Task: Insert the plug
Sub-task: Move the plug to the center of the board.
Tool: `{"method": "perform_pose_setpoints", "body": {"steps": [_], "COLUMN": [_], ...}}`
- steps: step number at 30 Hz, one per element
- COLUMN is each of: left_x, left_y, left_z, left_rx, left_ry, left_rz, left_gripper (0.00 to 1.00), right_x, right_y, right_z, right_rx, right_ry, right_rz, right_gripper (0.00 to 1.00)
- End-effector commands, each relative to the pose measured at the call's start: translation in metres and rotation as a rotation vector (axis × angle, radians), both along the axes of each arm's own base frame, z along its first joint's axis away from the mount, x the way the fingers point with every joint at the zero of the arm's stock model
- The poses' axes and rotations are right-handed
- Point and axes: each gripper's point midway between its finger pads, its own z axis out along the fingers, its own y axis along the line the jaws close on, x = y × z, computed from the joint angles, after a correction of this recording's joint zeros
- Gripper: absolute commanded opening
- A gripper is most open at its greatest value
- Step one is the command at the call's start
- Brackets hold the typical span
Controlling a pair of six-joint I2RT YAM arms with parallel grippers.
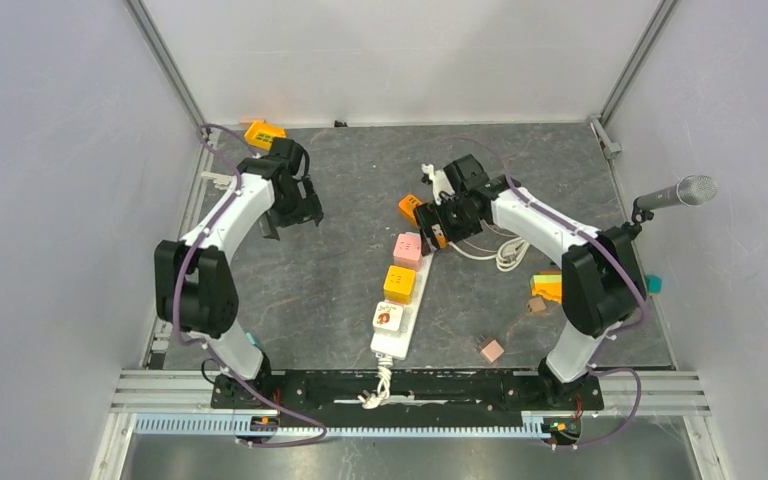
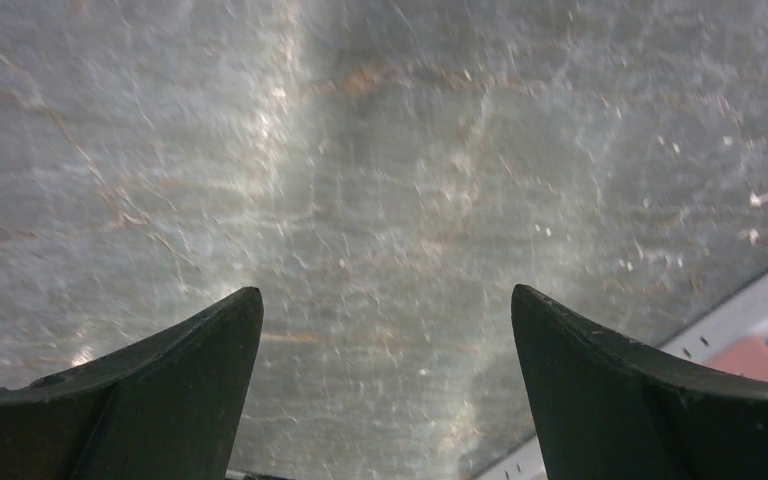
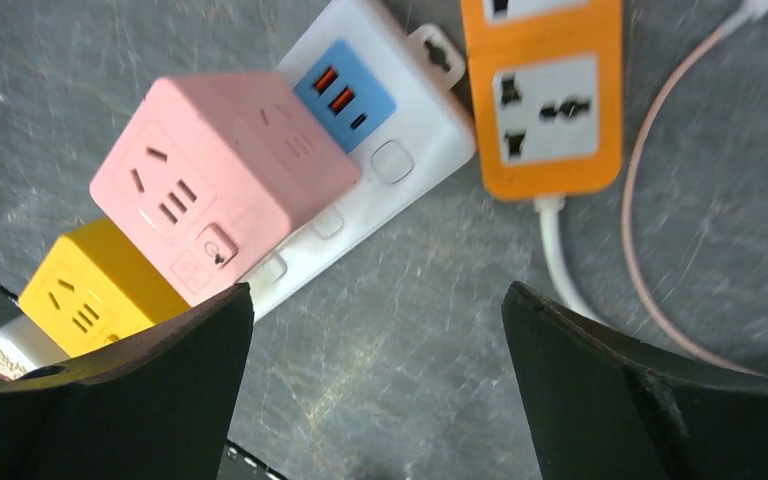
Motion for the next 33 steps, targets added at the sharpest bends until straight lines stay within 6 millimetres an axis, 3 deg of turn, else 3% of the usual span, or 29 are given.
{"method": "perform_pose_setpoints", "body": {"steps": [1,9,13,14,16,26,29,33], "left_x": [0.023,0.078,0.103,0.109,0.122,0.167,0.186,0.192], "left_y": [0.032,0.074,0.091,0.107,0.117,0.143,0.150,0.154], "left_z": [0.004,-0.005,-0.007,-0.008,-0.011,-0.040,-0.035,-0.035], "left_rx": [0.118,0.109,0.086,0.078,0.064,0.053,0.076,0.098], "left_ry": [0.004,-0.012,-0.040,-0.045,-0.053,-0.051,-0.090,-0.063], "left_rz": [-0.044,0.101,0.162,0.209,0.248,0.383,0.370,0.367], "left_gripper": [1.00,0.98,0.90,0.86,0.79,0.70,0.68,0.63], "right_x": [0.035,0.067,0.075,0.079,0.087,0.098,0.102,0.112], "right_y": [0.014,0.025,0.022,0.021,0.019,0.007,0.002,-0.007], "right_z": [0.024,0.033,0.032,0.034,0.037,0.036,0.036,0.040], "right_rx": [0.016,0.044,0.031,0.026,0.011,-0.008,-0.004,0.026], "right_ry": [-0.076,-0.100,-0.116,-0.125,-0.141,-0.150,-0.145,-0.139], "right_rz": [0.051,0.064,0.052,0.051,0.047,0.022,0.009,-0.015], "right_gripper": [0.98,0.98,0.98,0.98,0.98,0.98,0.98,0.98]}}
